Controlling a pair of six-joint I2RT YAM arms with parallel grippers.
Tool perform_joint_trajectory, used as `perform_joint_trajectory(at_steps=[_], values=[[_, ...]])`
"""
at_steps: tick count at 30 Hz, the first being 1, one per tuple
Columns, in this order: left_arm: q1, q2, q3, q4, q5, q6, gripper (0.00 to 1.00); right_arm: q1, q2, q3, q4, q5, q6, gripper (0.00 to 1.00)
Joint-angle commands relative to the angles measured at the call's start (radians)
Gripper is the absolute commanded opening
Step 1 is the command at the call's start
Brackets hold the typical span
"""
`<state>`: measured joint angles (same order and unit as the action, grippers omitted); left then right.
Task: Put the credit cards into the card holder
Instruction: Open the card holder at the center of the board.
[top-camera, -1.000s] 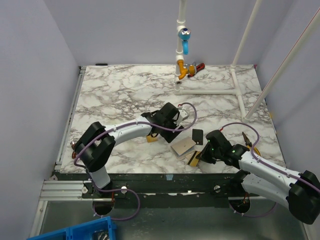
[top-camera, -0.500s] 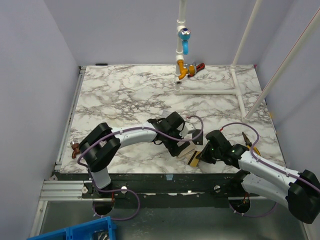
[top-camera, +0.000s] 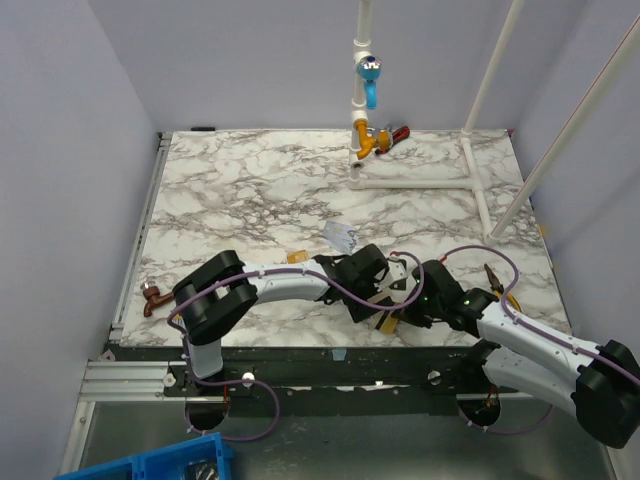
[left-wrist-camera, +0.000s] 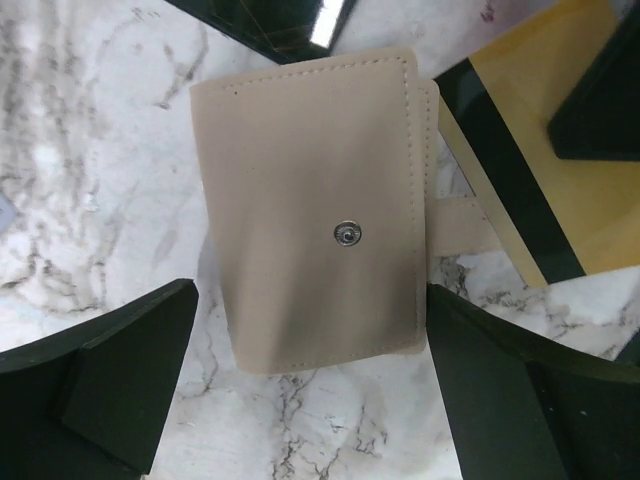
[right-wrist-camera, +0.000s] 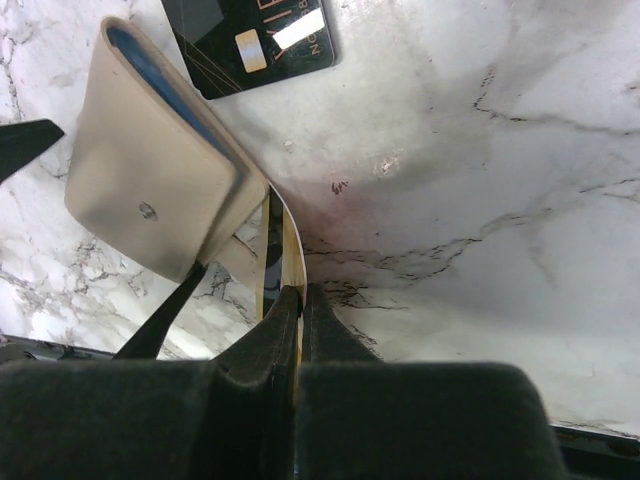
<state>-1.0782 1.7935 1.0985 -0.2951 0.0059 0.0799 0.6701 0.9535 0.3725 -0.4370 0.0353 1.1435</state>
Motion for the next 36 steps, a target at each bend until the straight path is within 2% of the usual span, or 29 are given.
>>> perform_joint_trajectory(at_steps=[1,5,7,12,14,21,34,36], values=[[-0.029,0.026,-0.008,0.082,-0.194,0.042,0.99,-0.011,0.022,-0.045,-0.071,0.040,-0.021,0.01],[-0.028,0.029,0.013,0.063,-0.221,0.033,0.98,-0.012,0.022,-0.047,-0.068,0.038,-0.023,0.01],[-0.018,0.019,0.026,0.029,-0.184,0.016,0.98,-0.014,0.023,-0.046,-0.068,0.038,-0.024,0.01],[0.055,-0.012,0.056,-0.037,-0.039,-0.025,0.89,-0.014,0.022,-0.047,-0.068,0.037,-0.023,0.01],[0.075,-0.016,0.065,-0.048,-0.023,-0.028,0.86,-0.015,0.022,-0.047,-0.068,0.038,-0.023,0.01],[0.092,-0.039,0.089,-0.070,0.030,-0.046,0.86,-0.015,0.028,-0.047,-0.065,0.037,-0.022,0.01],[0.104,0.026,0.192,-0.074,0.002,-0.046,0.87,-0.015,0.031,-0.046,-0.060,0.032,-0.027,0.01],[0.105,0.042,0.201,-0.068,-0.038,-0.042,0.87,-0.016,0.026,-0.047,-0.060,0.032,-0.027,0.01]])
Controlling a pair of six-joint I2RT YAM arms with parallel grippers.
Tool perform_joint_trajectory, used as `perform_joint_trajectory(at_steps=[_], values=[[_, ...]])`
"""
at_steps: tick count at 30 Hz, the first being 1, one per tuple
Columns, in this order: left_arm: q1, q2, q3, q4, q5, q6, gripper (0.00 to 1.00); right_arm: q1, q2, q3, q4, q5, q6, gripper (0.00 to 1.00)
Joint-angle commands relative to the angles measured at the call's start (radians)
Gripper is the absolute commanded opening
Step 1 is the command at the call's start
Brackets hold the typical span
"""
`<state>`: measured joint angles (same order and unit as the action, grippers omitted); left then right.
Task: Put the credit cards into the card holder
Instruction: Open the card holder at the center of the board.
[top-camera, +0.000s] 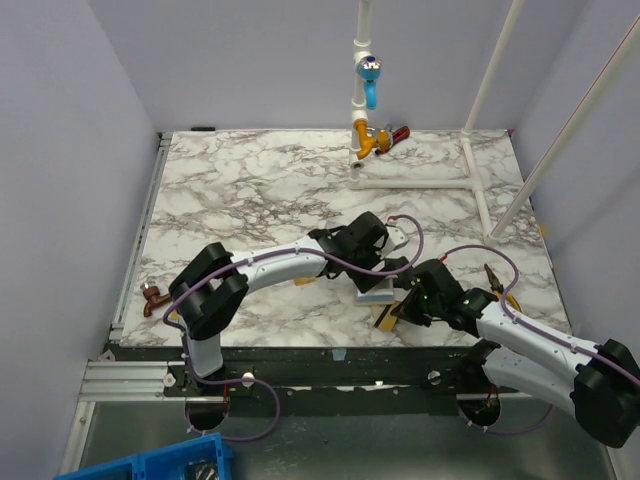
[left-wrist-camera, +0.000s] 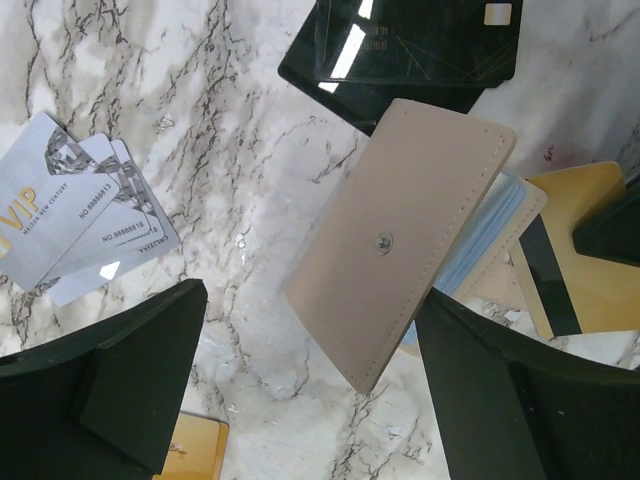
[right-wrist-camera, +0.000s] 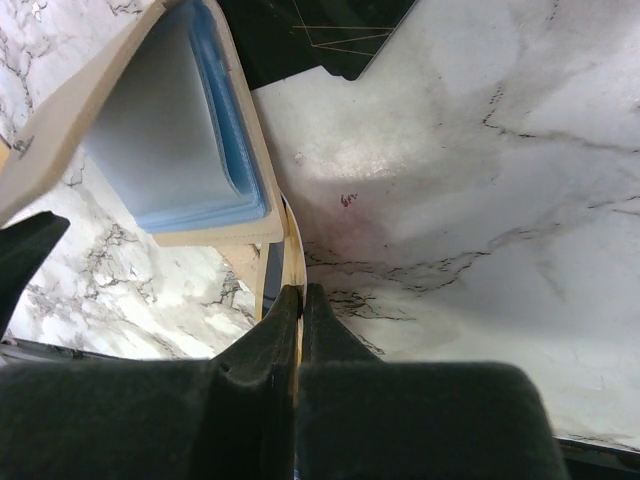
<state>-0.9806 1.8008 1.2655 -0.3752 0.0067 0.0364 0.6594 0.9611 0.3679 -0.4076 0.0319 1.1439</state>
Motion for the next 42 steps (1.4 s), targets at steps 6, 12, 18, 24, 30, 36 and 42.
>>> perform_joint_trajectory(at_steps=[6,12,18,24,30,36,42], values=[[0.016,0.082,0.094,-0.004,-0.030,0.003,0.70,-0.005,0.027,-0.041,-0.087,0.032,-0.033,0.01],[0.030,0.114,0.132,-0.046,0.051,-0.002,0.39,-0.004,0.021,-0.041,-0.088,0.034,-0.034,0.01],[0.086,0.141,0.174,-0.166,0.205,-0.030,0.00,-0.004,0.018,-0.037,-0.080,0.031,-0.045,0.01],[0.162,0.105,0.098,-0.226,0.394,-0.118,0.00,-0.005,-0.036,-0.038,-0.041,-0.001,-0.086,0.01],[0.193,0.071,0.016,-0.228,0.481,-0.168,0.00,-0.004,-0.132,-0.014,0.002,-0.067,-0.153,0.01],[0.194,0.021,0.014,-0.222,0.414,-0.183,0.00,-0.004,-0.194,0.017,0.031,-0.077,-0.189,0.01],[0.194,0.005,0.003,-0.219,0.366,-0.184,0.00,-0.004,-0.160,0.057,0.096,-0.147,-0.235,0.01]])
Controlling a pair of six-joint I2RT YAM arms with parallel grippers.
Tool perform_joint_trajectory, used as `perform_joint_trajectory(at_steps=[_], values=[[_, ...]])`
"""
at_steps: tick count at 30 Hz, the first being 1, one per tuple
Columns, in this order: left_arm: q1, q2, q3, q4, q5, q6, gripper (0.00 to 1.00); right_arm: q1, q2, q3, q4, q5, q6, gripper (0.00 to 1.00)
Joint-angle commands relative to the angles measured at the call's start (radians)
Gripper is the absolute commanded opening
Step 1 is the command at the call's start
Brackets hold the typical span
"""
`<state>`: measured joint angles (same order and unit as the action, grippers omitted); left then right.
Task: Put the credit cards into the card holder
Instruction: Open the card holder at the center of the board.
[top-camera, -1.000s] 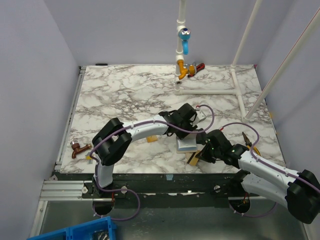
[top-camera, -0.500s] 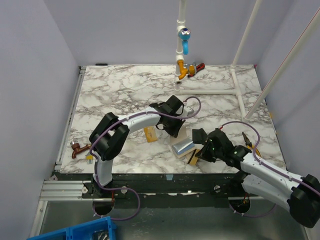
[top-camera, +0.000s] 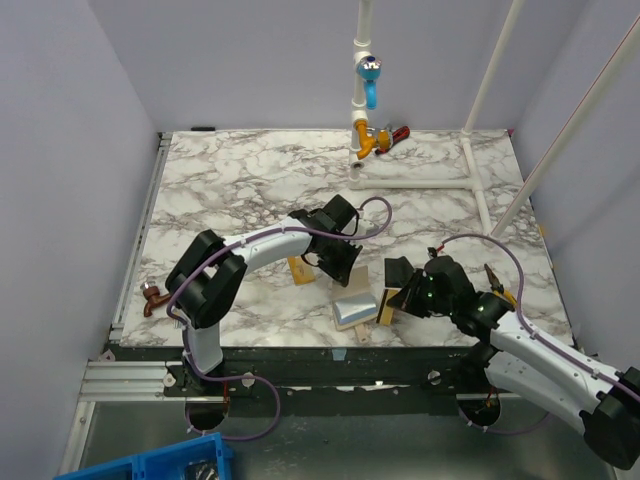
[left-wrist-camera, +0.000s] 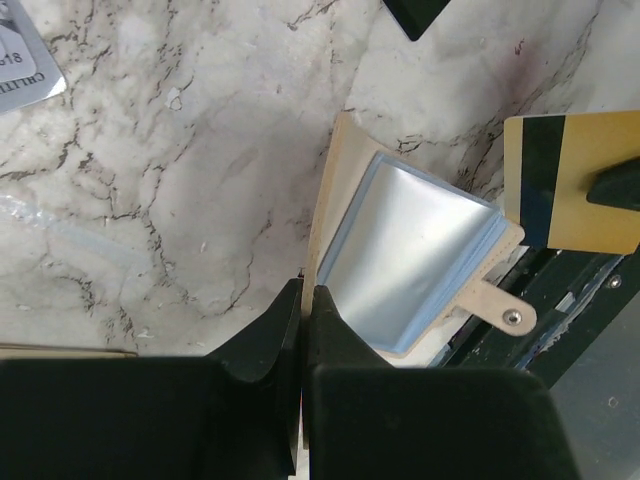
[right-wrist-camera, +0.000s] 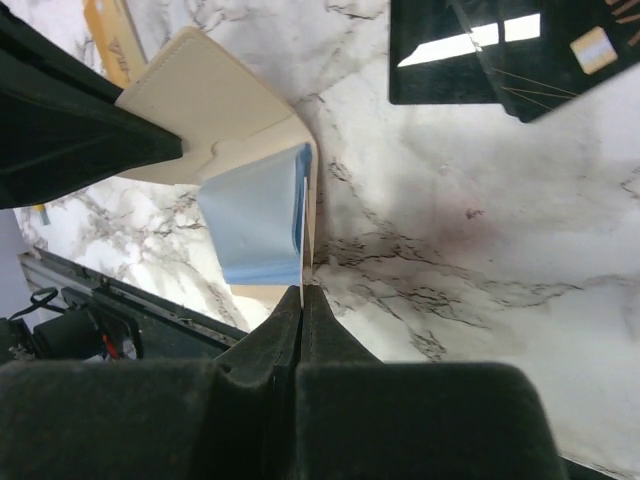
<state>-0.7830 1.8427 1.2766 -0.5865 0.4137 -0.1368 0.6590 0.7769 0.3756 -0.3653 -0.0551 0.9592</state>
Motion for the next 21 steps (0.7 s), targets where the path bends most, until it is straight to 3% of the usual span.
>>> perform_joint_trajectory(at_steps=[1,21], values=[[-0.003,-0.037,-0.009,-0.007,-0.044,-0.011,0.00,-0.004,0.030,0.055,0.046,-0.054,-0.049,0.01],[-0.006,-0.057,-0.027,0.013,-0.101,-0.020,0.00,-0.004,-0.086,0.132,-0.053,0.002,-0.043,0.01]])
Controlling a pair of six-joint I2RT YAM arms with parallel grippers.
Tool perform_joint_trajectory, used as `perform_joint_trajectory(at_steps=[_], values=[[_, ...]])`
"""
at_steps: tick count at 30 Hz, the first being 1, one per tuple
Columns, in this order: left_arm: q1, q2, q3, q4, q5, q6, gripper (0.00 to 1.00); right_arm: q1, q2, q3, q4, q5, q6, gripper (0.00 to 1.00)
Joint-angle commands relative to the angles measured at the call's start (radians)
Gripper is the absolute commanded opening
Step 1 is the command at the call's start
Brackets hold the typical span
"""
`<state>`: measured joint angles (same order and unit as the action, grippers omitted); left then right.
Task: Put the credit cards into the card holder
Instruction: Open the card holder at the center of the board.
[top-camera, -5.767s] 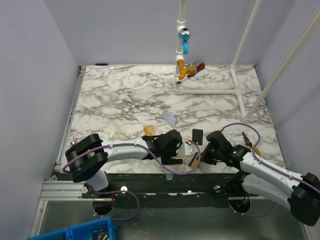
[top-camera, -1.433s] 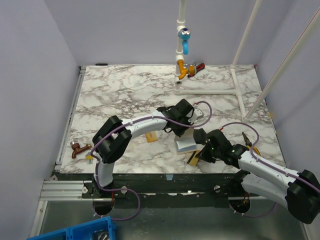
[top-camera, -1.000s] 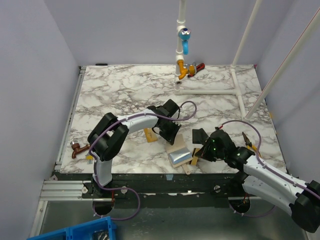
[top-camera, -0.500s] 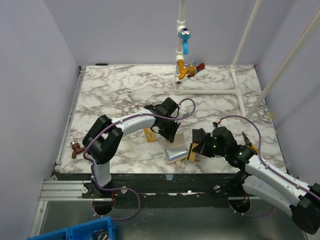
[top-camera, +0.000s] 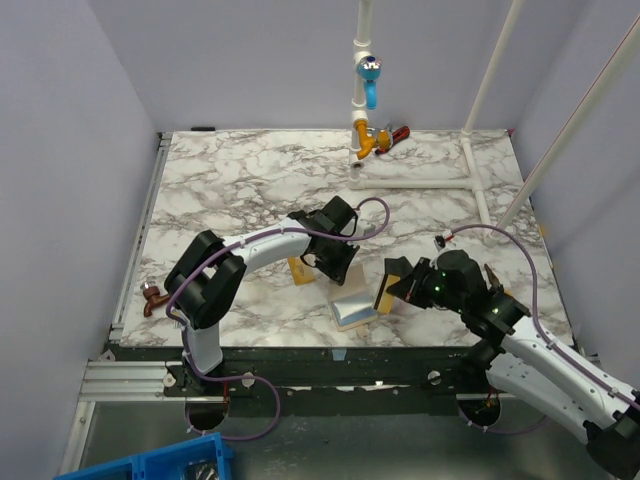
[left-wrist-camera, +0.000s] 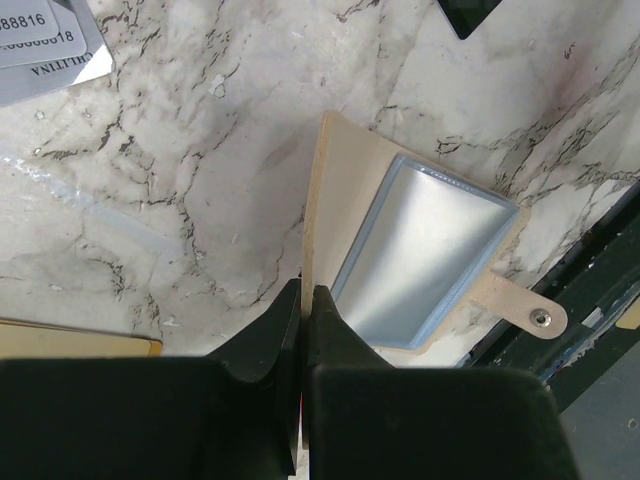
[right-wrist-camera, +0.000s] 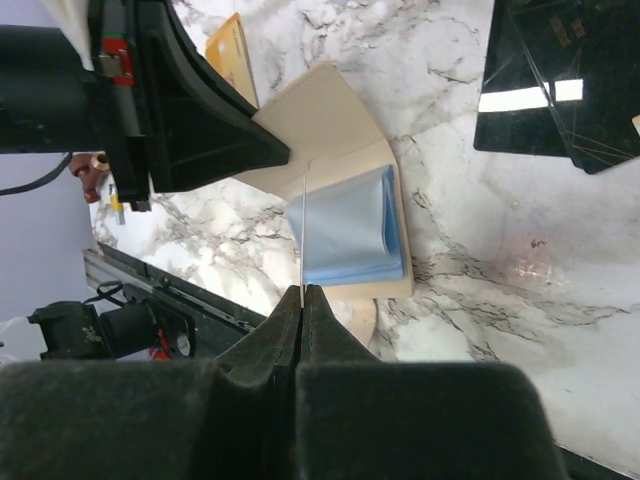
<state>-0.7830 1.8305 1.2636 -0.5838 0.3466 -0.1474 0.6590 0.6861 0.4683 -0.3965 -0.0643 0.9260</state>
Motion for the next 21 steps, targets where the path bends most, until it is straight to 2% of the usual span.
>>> perform_joint_trajectory(at_steps=[1,5,9,16,21], values=[[-0.008,-0.044,-0.016,0.013,-0.036,-0.010,0.00,-0.004,0.026,0.030,0.010,-0.033,-0.014,0.01],[-0.012,-0.036,-0.012,0.009,-0.037,-0.011,0.01,-0.004,0.205,-0.027,0.162,-0.264,-0.054,0.01],[-0.014,-0.024,-0.006,0.007,-0.046,-0.011,0.01,-0.002,0.339,-0.067,0.233,-0.370,-0.073,0.01],[-0.017,-0.005,0.000,0.001,-0.052,-0.007,0.00,-0.003,0.262,-0.165,0.247,-0.383,-0.051,0.01],[-0.021,-0.003,0.007,0.000,-0.056,-0.004,0.01,-0.003,0.280,-0.164,0.249,-0.389,-0.062,0.01]])
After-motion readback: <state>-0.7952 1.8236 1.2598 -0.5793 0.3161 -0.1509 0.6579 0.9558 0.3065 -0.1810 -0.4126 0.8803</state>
